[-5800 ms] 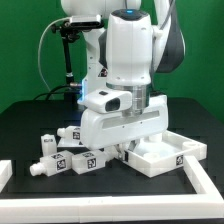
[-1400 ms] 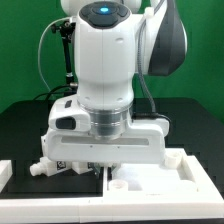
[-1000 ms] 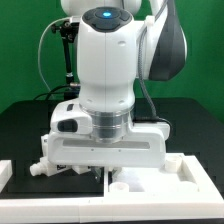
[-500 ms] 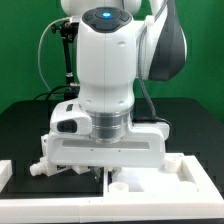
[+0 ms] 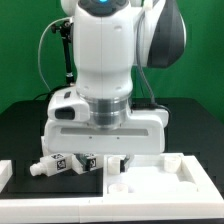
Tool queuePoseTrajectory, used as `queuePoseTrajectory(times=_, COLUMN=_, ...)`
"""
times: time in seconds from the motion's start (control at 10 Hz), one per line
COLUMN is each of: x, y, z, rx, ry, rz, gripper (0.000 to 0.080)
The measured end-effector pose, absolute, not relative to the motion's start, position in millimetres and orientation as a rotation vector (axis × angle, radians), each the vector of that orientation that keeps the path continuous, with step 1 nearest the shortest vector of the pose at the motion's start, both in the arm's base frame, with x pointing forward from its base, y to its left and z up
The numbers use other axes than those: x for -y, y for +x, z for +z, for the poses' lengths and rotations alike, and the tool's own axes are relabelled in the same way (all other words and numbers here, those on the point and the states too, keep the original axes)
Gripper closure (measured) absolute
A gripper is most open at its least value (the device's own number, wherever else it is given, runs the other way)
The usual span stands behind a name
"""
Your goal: Assemble one leg
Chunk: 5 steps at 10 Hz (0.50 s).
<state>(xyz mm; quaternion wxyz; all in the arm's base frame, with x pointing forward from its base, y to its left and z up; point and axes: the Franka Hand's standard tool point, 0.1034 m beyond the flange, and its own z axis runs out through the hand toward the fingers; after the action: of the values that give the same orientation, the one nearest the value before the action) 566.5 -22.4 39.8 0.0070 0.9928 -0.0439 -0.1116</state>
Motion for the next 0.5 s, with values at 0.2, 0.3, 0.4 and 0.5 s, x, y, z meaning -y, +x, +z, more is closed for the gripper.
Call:
queuePoseTrajectory(times=0.2, x=37.3, y=547.5, z=50.2, rx=0.25, ry=3.107, rz=-0.423, gripper=0.0163)
queuePoseTrajectory(times=0.3, x=41.3, y=548.8, z=51.9, rx=0.256, ry=3.104, rz=-0.421, gripper=0.0152)
queuePoseTrajectory(times=0.4, x=39.9, y=549.2, z=51.3, rx=0.252, ry=3.104, rz=-0.419, gripper=0.0152)
queuePoseTrajectory(times=0.5, x=39.8, y=548.9, z=50.6, rx=0.251, ry=3.104, rz=-0.421, gripper=0.0151)
